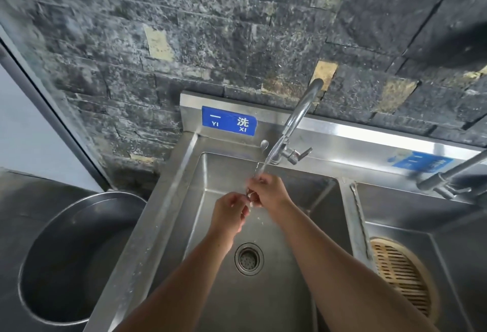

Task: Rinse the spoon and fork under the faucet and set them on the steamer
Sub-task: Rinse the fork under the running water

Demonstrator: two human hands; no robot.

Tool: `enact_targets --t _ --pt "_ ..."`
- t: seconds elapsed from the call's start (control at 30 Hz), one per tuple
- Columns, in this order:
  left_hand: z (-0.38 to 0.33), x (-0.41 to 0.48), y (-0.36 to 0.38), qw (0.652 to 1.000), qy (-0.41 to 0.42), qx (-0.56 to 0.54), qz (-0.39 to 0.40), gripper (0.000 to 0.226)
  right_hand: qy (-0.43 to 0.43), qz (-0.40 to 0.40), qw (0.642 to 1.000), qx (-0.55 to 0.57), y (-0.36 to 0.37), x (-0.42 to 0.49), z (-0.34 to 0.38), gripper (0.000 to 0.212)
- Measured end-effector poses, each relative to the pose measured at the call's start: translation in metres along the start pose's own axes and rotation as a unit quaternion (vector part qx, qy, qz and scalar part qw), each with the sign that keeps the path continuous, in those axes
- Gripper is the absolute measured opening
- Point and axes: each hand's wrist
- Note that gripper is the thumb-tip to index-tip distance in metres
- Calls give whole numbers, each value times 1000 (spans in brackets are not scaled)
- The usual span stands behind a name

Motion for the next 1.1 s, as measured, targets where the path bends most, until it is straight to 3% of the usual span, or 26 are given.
enact_targets --t 0.17,0.43,0.67,1.1 --pt "0 -3 0 1000 22 13 -1 20 -1 3 998 56 -6 3 -1 10" --pt "11 -21 -3 999 32 -12 -7 23 -40 37 997 50 -15 1 0 19" --pt "13 -27 -16 999 36 -38 -15 28 -65 55 995 49 -10 0 15 13" --pt "20 -39 -19 999 40 -35 0 20 -60 24 996 58 -23 10 19 20"
Point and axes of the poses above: each hand's wrist, its own x-axis towards the middle knuckle, its own y-axis out of the palm, z = x × y, and after that the axes turned 8 degrees about -z, right-handed
